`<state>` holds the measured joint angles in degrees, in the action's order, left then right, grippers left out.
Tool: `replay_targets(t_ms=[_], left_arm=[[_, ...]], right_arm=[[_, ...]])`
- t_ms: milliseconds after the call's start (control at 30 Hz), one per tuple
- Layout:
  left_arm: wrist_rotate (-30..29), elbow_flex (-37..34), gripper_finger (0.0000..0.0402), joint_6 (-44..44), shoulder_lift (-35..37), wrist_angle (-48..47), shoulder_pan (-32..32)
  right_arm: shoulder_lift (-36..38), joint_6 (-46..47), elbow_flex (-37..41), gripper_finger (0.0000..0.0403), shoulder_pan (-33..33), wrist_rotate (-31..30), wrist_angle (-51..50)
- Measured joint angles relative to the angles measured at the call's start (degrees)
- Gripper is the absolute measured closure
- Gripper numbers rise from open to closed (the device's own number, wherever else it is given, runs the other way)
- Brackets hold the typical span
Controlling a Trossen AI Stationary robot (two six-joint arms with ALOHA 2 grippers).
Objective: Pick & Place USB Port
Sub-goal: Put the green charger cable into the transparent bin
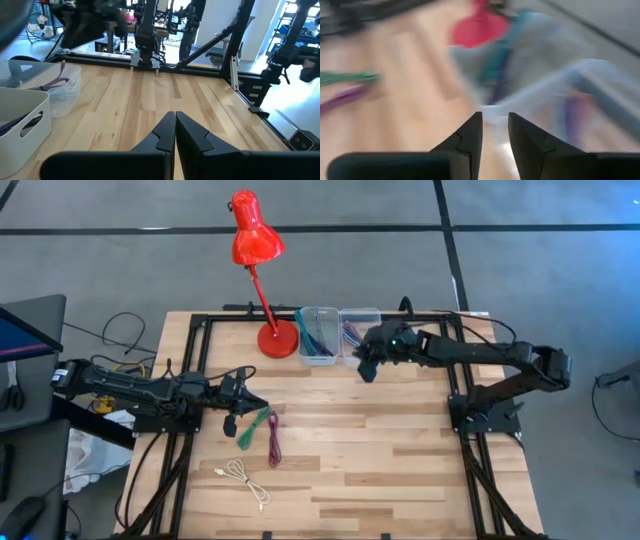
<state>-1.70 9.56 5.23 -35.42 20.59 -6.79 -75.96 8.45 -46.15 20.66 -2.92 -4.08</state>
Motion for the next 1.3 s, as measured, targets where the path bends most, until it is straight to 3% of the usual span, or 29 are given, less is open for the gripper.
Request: replay_targets(t_ms=[200,533,633,900,1100,1300], left_arm=[[-0.01,0.0,0.0389,0.0,0.0,0.01,0.0],[-0.18,0.0,0.0389,0.25,0.02,3.87,0.13],[-0.61,0.02,0.0389,5.52,0.02,4.1,0.82],[-3.16,0.02,0.0385,12.65,0.01,-6.99,1.15],[-4.33,0.02,0.0355,16.02,0.0,-12.67,1.11],[-4.05,0.11,0.0331,8.17,0.01,-15.66,0.75]], right_arm=[[-0.22,0.03,0.0,0.0317,-4.16,5.2,0.1],[-0.94,0.12,-0.02,0.0332,-7.53,4.5,0.22],[-0.94,0.07,-0.02,0.0336,-7.26,4.48,0.14],[-0.94,0.04,-0.02,0.0337,-6.6,3.87,-0.21],[-0.94,0.04,-0.02,0.0337,-6.62,3.29,-0.36],[-0.94,-3.23,-0.02,0.0337,-6.73,-0.92,-4.46]])
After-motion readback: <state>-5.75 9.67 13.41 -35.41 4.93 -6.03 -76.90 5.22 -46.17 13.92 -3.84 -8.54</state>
